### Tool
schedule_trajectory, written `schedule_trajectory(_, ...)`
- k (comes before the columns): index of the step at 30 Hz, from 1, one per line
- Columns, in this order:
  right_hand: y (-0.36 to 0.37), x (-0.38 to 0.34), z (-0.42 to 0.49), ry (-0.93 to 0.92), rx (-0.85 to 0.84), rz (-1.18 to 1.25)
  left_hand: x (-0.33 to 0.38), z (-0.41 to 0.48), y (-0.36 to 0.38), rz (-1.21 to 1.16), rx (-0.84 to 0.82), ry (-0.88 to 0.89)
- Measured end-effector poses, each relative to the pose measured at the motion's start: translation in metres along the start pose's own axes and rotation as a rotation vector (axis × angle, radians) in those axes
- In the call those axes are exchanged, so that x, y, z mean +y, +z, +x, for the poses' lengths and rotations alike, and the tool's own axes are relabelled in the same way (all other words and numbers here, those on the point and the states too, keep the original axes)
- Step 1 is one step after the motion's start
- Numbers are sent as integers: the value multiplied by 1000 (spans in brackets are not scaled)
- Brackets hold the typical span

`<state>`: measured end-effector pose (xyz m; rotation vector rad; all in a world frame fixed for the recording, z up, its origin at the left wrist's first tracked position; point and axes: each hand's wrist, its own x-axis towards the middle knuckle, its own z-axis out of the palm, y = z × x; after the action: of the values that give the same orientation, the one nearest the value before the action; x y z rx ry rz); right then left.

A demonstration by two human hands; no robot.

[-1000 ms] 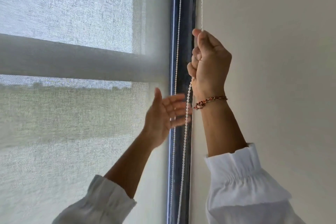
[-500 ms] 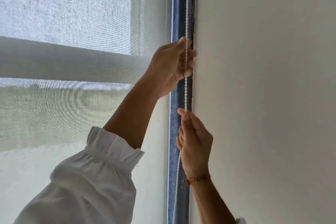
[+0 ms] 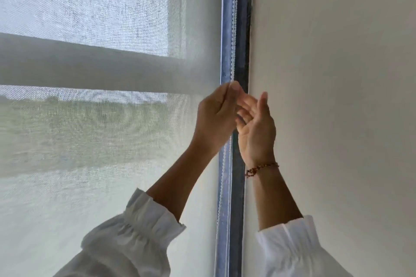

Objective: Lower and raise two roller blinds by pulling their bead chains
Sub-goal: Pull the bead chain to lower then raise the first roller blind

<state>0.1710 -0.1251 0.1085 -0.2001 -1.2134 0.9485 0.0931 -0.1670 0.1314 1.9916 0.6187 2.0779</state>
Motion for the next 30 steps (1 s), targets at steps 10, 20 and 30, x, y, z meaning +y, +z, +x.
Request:
schedule_trajectory(10,41,-52,35,27,-29,56,-62,-100,1,252,-105,-64)
schedule_trajectory(20,36,-53,19,-255,112,-26,-69,-75,-20,-135,-220,-498)
schedule_trajectory(30,3,36,-53,-435,268,-498,12,42,-16,-306,-180,-282)
